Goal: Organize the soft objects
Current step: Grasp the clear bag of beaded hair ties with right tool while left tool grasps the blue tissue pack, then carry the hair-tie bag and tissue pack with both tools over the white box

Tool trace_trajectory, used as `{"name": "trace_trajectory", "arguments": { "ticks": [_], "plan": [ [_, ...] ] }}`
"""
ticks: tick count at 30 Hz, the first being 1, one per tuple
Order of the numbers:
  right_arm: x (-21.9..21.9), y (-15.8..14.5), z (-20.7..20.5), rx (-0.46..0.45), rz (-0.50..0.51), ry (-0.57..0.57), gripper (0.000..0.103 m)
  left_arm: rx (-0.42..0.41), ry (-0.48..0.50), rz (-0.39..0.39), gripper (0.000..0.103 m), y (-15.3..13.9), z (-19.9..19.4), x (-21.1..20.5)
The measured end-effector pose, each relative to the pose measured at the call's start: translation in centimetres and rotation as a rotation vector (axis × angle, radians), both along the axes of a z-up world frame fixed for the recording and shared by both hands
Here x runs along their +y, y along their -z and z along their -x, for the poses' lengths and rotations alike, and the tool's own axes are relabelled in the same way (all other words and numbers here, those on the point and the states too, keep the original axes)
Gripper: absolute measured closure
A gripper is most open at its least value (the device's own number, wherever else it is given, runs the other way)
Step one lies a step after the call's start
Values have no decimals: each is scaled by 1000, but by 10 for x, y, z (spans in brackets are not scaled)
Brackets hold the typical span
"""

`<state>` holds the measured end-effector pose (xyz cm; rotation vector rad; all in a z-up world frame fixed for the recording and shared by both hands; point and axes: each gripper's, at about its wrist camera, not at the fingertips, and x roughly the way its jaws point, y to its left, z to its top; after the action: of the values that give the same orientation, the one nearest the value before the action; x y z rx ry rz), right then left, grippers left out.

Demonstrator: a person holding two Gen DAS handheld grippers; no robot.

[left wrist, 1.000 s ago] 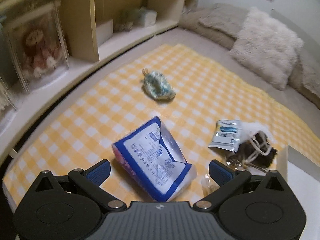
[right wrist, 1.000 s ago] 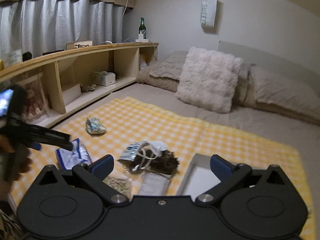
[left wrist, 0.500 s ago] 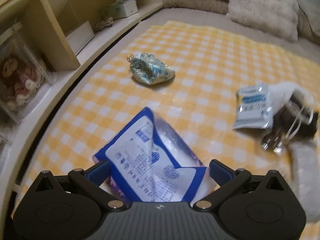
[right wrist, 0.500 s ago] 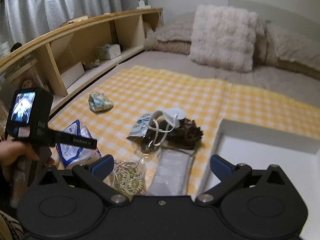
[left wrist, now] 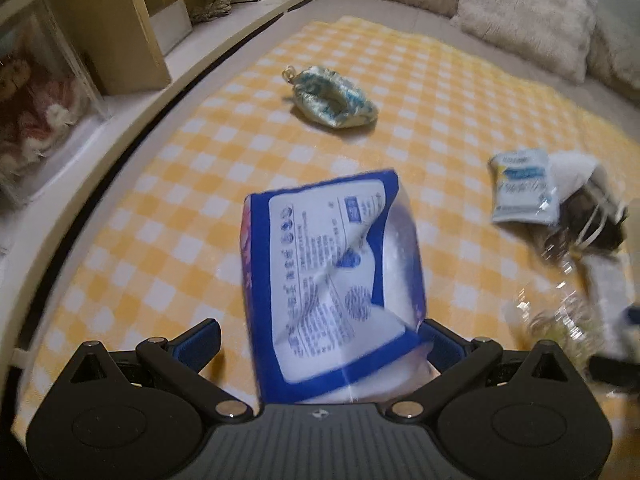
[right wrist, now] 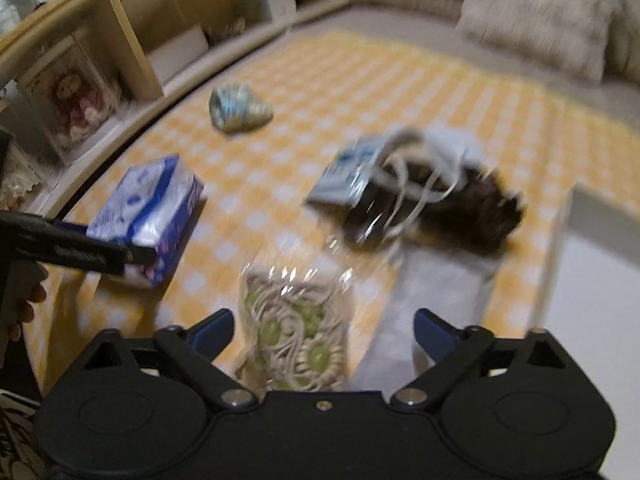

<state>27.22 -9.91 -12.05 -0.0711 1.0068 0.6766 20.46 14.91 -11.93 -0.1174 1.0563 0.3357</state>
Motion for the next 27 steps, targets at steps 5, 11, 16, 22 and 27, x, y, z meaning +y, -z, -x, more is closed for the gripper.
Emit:
{"name": "trace_trajectory", "arguments": {
  "ticks": [5,11,16,22,27],
  "plan": [
    [16,17,-8,86,-2,-5,18,-51,18,75,0,-3,-6,14],
    [34,19,2,89,65,-81,45,-37,32,136,18,1,-14,14],
    [27,5,7,37,50,-83,51,-21,46,170,46,4,-14,9],
    [10,-25,11,-74,-9,-11,52,-91,56,198,66,-13,-9,9],
    [-6,-50,14,-146,-61,53,52,-170,72,221,75,-34,-7,2]
  ]
}}
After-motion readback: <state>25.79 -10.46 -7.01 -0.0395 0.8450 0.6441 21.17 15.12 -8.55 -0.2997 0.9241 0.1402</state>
